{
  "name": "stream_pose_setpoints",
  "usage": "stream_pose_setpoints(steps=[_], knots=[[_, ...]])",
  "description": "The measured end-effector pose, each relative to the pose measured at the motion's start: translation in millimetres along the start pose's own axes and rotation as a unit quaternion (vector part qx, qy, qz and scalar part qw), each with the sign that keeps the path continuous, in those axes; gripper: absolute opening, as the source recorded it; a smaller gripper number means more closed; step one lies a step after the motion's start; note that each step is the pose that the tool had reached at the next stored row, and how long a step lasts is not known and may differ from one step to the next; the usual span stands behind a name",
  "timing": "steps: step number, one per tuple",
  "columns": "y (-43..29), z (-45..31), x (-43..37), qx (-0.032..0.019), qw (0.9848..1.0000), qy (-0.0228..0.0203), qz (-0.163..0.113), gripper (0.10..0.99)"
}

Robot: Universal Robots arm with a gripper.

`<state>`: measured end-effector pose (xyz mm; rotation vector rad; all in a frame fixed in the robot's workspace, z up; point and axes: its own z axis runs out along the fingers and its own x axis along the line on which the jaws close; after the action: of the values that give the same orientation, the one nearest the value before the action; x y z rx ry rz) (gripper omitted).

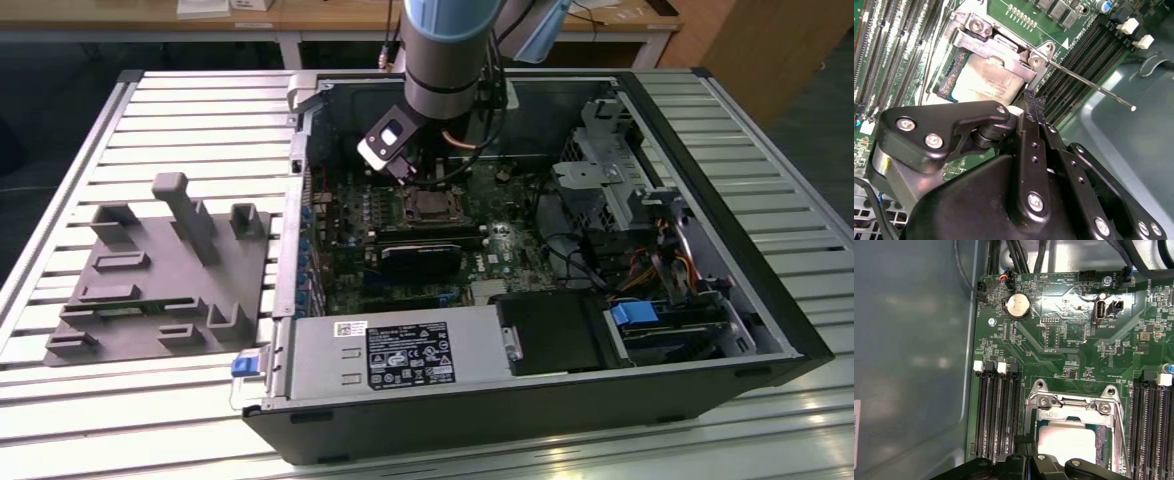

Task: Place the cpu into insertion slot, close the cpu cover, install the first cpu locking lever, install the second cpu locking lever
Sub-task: 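Close the cpu cover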

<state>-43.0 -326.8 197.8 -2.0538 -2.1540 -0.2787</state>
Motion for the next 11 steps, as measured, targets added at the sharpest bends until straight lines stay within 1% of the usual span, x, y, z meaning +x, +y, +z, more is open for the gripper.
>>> stream_pose_setpoints(steps=[4,7,9,11], knots=[[0.8,1.1,-0.4,0.0001,1.0,0.0,0.0,0.106],[2.4,1.5,-0.5,0.0001,1.0,-0.0008,0.0,0.106],[4.0,1.5,-0.6,0.0002,1.0,-0.0023,0.0,0.106],[5.3,1.5,-0.7,0.0003,1.0,-0.0051,0.0,0.106]])
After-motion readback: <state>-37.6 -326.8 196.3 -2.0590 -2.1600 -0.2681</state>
